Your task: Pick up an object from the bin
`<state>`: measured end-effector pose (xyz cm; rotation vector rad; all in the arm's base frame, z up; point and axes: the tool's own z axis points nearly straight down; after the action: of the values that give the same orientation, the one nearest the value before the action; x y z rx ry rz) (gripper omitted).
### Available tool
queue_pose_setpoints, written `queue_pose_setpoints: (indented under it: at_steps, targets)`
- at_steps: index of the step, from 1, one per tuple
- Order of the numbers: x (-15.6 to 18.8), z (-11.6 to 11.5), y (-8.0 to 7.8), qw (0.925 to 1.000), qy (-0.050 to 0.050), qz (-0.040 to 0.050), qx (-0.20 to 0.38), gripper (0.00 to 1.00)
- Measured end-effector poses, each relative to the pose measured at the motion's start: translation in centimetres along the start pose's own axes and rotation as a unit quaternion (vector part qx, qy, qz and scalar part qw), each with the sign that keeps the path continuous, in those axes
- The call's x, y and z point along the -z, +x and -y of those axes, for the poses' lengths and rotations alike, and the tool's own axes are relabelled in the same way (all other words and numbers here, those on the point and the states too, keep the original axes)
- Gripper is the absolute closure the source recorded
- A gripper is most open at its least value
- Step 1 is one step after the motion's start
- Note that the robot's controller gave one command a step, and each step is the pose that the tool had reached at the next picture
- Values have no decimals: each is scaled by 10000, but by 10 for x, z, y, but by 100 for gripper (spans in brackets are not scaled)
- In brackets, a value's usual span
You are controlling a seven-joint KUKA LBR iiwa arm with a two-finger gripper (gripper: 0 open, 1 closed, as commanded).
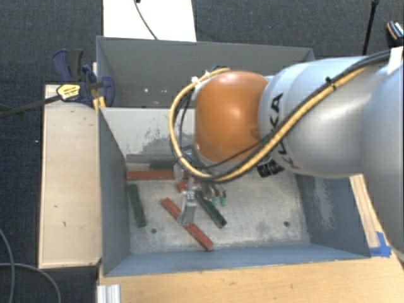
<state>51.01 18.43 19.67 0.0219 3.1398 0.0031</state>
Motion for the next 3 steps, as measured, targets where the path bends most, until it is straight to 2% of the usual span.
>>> queue_pose_setpoints:
  at_steps: [1, 2, 3]
  targets:
    - [-62, 28, 22, 9960, 17, -25, -890, 0]
    - [-129, 48, 0, 9882, 18, -24, -1530, 0]
    - [-126, 47, 0, 9881, 4, -10, -1538, 100]
